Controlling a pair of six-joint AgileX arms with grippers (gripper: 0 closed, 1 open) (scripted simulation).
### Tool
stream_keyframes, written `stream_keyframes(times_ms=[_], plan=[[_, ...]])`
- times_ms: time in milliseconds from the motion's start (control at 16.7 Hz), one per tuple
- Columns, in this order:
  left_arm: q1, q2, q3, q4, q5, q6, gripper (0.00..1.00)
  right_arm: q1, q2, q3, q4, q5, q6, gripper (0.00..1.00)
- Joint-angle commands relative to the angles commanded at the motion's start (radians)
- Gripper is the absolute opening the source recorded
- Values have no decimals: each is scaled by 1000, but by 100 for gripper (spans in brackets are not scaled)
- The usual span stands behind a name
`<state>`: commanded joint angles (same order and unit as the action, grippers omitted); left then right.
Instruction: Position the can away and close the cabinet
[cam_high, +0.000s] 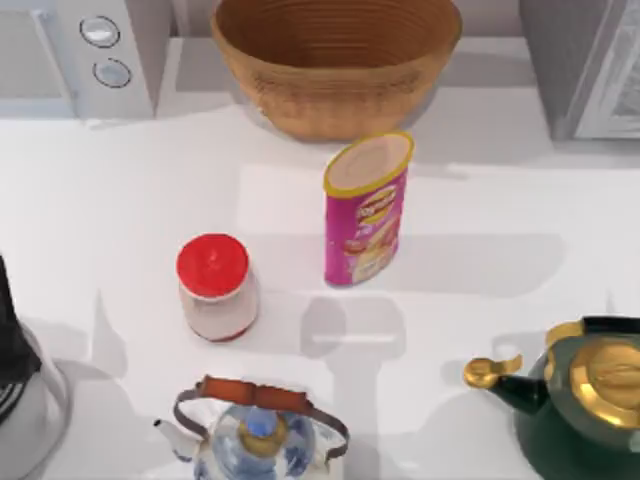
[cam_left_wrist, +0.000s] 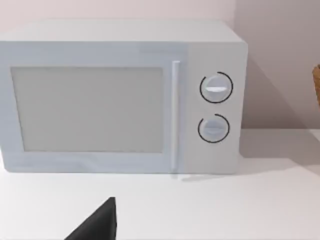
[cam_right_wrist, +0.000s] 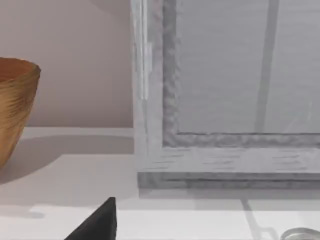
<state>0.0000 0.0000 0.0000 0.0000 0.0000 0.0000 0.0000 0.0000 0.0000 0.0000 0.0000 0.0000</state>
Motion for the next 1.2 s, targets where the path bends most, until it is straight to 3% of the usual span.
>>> stream_keyframes(times_ms=[300,540,1200], plan=[[0,0,0,0,0,0,100,-11,61,22,56,-1,1,100],[0,0,0,0,0,0,100,-49,290,68,263,-14,1,100],[0,0,0,0,0,0,100,-282,1456,94,1110,-162,25,100]])
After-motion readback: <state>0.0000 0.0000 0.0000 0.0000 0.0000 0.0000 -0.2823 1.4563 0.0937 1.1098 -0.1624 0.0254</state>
